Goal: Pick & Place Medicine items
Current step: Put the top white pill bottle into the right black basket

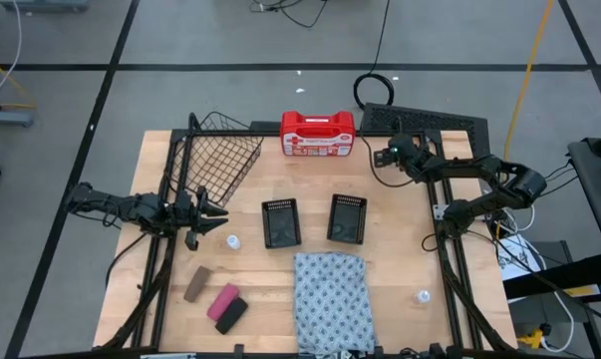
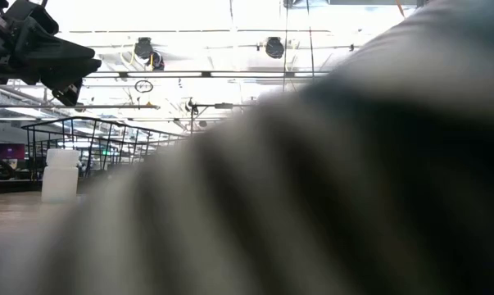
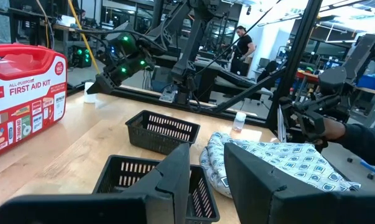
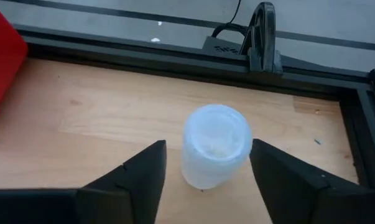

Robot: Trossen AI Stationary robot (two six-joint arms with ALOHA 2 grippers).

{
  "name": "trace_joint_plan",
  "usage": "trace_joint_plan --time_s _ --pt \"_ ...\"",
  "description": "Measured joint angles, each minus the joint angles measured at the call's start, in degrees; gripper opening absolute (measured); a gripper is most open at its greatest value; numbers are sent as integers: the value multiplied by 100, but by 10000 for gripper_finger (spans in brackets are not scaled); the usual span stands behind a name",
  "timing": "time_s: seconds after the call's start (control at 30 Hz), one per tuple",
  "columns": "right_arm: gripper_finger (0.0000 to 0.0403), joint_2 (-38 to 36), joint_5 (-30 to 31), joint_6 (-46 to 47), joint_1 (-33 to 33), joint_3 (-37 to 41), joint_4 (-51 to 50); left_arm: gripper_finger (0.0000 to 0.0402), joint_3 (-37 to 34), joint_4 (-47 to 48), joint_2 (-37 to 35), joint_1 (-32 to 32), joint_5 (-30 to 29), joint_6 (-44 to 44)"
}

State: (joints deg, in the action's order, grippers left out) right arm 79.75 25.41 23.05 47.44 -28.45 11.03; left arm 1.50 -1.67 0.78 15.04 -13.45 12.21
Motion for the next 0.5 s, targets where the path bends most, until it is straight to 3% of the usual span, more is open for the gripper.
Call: trace_joint_plan --time_s 0.3,0.5 --pt "138 0 2 -81 0 0 -115 108 -1 1 0 0 1 1" --pt "117 -2 -22 -208 -1 2 -140 108 0 2 1 0 2 0"
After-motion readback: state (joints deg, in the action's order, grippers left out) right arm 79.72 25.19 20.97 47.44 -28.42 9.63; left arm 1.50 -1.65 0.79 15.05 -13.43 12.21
